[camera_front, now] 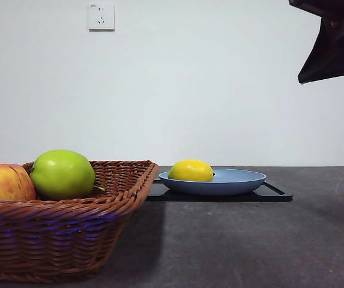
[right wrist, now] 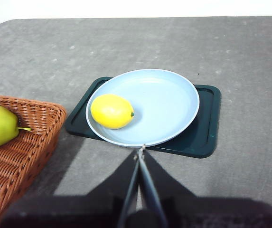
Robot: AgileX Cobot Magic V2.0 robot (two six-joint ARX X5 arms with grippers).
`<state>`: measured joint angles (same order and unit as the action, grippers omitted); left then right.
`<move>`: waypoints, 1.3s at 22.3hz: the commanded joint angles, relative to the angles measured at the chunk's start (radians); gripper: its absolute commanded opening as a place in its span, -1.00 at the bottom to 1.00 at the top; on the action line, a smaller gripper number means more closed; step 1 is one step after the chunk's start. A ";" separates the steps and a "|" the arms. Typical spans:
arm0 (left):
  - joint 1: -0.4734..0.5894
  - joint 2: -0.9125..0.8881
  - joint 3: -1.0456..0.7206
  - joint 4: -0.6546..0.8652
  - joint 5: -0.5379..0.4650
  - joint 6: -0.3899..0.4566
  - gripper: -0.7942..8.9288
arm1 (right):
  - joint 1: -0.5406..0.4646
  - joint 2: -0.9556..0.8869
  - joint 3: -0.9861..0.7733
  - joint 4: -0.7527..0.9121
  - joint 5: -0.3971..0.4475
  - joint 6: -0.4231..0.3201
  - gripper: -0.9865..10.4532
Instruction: Take the lemon from the basket,put the lemon in the plate,hand out the plate
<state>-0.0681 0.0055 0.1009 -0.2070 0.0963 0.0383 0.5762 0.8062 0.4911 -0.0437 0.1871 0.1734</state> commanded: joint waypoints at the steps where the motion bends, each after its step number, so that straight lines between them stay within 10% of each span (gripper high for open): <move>1: 0.014 -0.004 -0.048 0.026 0.002 0.002 -0.82 | 0.006 0.003 0.011 0.013 0.003 0.012 -0.82; 22: 0.018 -0.004 -0.092 0.019 -0.040 -0.019 -0.82 | 0.007 0.003 0.011 0.012 0.003 0.010 -0.82; 29: 0.018 -0.004 -0.092 0.020 -0.040 -0.019 -0.82 | -0.165 -0.380 -0.130 -0.064 0.013 -0.172 -0.82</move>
<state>-0.0525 0.0044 0.0212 -0.1909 0.0551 0.0254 0.4084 0.4229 0.3660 -0.1081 0.1986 0.0208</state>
